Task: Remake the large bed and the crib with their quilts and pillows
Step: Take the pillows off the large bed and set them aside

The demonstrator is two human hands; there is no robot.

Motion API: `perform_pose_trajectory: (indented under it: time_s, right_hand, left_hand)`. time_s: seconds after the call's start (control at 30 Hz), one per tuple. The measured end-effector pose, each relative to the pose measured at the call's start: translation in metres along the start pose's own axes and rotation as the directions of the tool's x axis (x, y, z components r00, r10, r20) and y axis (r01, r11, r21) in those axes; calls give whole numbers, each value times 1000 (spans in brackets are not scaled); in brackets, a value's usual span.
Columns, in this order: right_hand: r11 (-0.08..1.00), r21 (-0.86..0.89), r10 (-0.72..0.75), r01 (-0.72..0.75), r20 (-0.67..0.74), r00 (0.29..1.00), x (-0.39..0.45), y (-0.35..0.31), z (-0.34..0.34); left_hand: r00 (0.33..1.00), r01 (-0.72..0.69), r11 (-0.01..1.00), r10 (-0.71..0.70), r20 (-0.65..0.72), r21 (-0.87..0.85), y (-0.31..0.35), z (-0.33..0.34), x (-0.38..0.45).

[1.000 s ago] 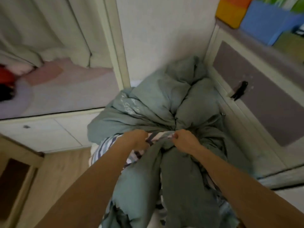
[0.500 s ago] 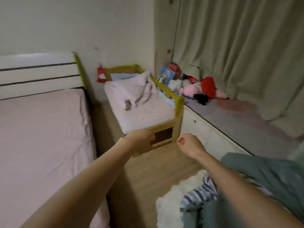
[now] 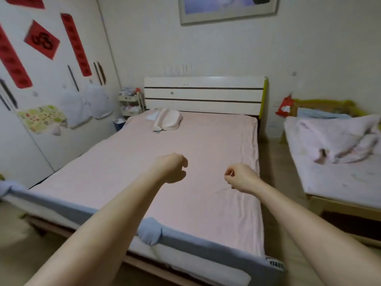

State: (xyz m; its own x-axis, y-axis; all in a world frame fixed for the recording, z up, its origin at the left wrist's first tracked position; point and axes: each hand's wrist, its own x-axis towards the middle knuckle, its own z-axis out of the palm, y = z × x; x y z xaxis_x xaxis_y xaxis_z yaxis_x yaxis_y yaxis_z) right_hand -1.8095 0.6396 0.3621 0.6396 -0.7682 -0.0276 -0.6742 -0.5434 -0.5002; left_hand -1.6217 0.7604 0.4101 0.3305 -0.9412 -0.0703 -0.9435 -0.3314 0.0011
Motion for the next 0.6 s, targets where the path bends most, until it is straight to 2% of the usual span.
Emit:
perform_pose_trajectory:
  time_s: [0.17, 0.33, 0.5, 0.6]
  right_hand:
    - [1000, -22, -11, 12, 67, 998, 29, -63, 44]
    - [999, -8, 31, -31, 68, 997, 53, -96, 67]
    - [997, -40, -55, 62, 156, 986, 108, -150, 100]
    - [986, -19, -153, 163, 258, 954, 151, -204, 138]
  left_hand:
    - [999, 34, 999, -34, -1, -19, -78, 5, -4]
    - [997, 52, 998, -51, 50, -26, -135, 16, 0]
    - [974, 219, 973, -213, 75, -79, -212, 29, 8]
    - [918, 382, 920, -368, 145, -84, -273, 45, -10]
